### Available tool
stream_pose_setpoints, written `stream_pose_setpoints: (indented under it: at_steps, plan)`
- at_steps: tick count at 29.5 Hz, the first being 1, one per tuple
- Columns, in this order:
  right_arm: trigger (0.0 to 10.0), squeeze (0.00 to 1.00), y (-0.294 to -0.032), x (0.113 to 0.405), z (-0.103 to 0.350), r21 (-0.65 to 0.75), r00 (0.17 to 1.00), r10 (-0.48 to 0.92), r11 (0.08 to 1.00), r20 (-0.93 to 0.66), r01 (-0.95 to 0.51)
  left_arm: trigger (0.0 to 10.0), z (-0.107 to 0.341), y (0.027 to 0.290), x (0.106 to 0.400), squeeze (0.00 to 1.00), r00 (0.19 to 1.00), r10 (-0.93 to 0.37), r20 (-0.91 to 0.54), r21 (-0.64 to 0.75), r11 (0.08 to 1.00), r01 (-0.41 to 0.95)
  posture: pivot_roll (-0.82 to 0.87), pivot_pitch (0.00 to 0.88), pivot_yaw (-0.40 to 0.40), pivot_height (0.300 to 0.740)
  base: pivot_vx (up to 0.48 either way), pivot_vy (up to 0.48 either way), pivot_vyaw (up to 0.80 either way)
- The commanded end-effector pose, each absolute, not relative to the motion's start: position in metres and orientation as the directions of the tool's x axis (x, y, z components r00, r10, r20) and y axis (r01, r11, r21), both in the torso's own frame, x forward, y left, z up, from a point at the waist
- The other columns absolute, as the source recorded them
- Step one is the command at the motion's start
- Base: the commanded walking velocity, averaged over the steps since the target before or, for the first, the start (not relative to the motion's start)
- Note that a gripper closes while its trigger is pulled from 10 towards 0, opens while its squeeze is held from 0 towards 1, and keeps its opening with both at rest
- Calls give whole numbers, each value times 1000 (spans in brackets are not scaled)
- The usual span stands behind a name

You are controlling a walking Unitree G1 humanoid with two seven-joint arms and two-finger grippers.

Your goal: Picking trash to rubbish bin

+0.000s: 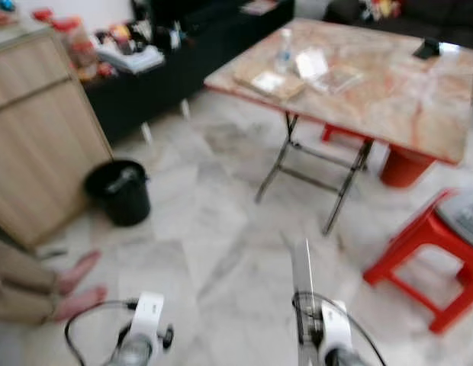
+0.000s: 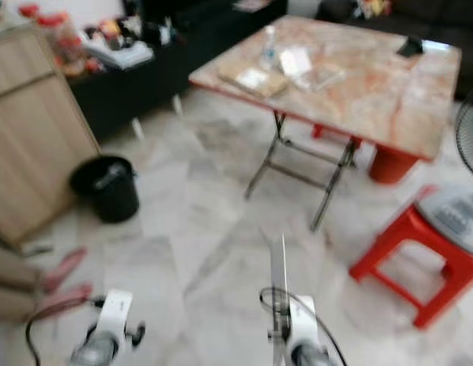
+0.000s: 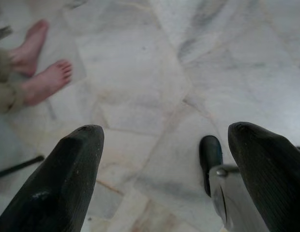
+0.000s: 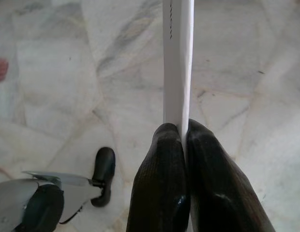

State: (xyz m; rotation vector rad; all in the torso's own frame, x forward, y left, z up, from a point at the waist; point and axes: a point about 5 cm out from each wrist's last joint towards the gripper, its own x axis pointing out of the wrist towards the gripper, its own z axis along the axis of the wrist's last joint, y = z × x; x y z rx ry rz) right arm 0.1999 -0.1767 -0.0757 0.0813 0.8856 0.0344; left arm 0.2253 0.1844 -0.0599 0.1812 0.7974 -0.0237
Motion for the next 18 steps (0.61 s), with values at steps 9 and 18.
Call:
stream_pose_setpoints:
  at_steps: [9, 18]
  plan:
    - [10000, 0, -178, 198, -77, 72, 632, 51, 997, -773, 9, 10000, -64, 185, 218, 0, 686, 58, -726, 145, 987, 70, -4, 15, 2, 740, 0, 0, 796]
    - [10000, 0, -176, 199, -76, 96, 648, 52, 995, -760, 33, 10000, -64, 186, 218, 0, 693, 58, -718, 154, 985, 76, -6, 9, 5, 740, 75, 0, 431]
